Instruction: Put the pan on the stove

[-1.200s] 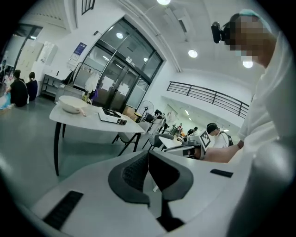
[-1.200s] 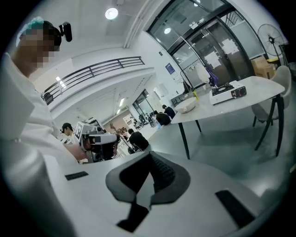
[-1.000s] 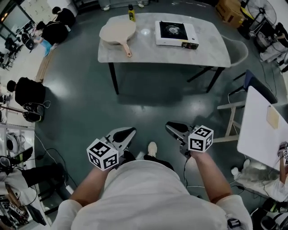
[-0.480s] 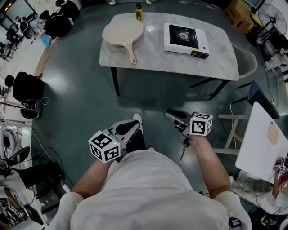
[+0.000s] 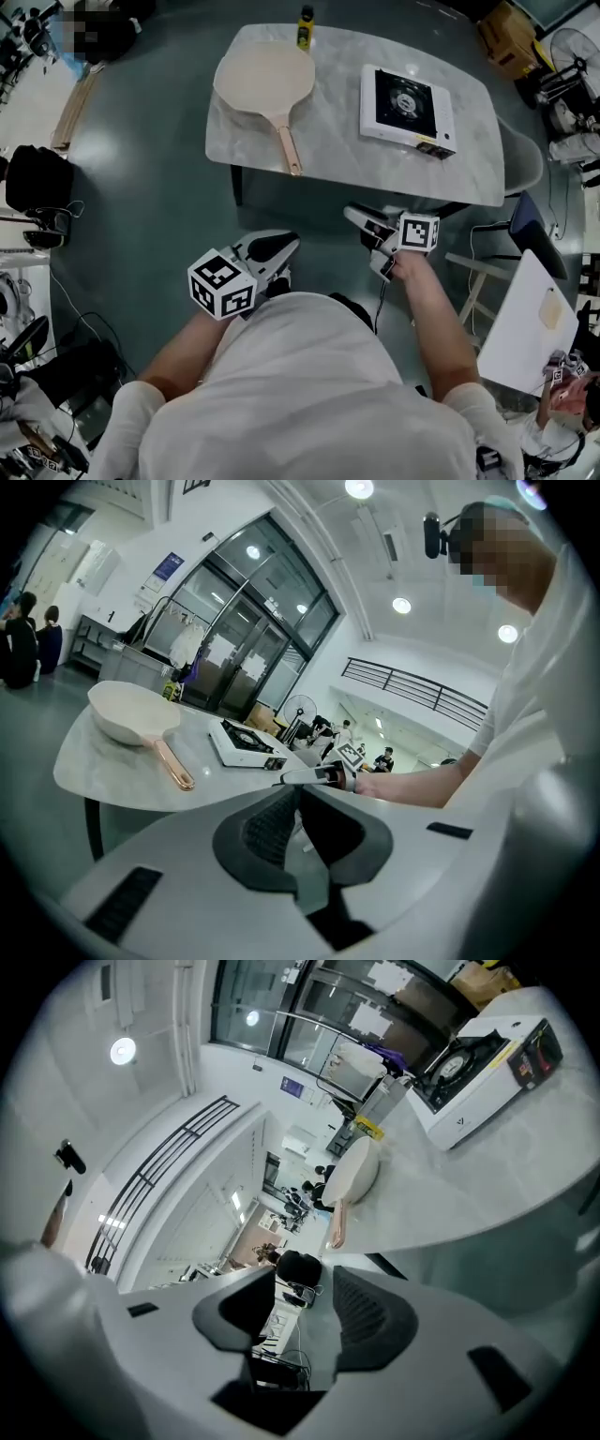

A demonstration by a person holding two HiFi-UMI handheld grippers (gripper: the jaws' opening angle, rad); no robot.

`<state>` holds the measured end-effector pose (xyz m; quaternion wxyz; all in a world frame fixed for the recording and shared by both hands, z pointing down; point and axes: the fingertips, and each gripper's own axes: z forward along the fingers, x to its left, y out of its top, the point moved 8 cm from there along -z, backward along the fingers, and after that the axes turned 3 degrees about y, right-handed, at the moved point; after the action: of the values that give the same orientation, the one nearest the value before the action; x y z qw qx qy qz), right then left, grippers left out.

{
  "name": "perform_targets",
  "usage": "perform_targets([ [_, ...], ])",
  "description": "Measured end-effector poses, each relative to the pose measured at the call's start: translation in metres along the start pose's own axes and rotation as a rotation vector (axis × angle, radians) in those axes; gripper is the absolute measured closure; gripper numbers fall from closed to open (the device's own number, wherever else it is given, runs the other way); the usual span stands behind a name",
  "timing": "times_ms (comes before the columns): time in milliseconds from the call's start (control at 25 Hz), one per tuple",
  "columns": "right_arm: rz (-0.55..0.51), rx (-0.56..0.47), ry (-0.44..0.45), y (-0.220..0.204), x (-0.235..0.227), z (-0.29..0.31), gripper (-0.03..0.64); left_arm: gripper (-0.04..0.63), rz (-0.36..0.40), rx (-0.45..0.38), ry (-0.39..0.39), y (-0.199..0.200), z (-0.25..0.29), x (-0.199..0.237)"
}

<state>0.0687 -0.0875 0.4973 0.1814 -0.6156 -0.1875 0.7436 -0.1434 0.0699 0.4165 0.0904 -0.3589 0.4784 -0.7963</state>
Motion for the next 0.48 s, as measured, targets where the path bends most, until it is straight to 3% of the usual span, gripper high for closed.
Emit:
perform_targets([
  [200,0.058,0.052,0.037,0.037,-0.042,0.058,0.407,0.575,-0.046,-0.019,0.046,0.021,-0.001,0.046],
  [360,0.187,0.144,-0.049,0.053,-0.075,0.09,0.36,0.575,-0.075,-0.064,0.119,0.028,-0.003,0.063],
  [480,0.122,0.219,0.112,0.078,-0.089,0.135,0.348,0.575,-0.107,-0.112,0.211,0.034,-0.004,0.07],
])
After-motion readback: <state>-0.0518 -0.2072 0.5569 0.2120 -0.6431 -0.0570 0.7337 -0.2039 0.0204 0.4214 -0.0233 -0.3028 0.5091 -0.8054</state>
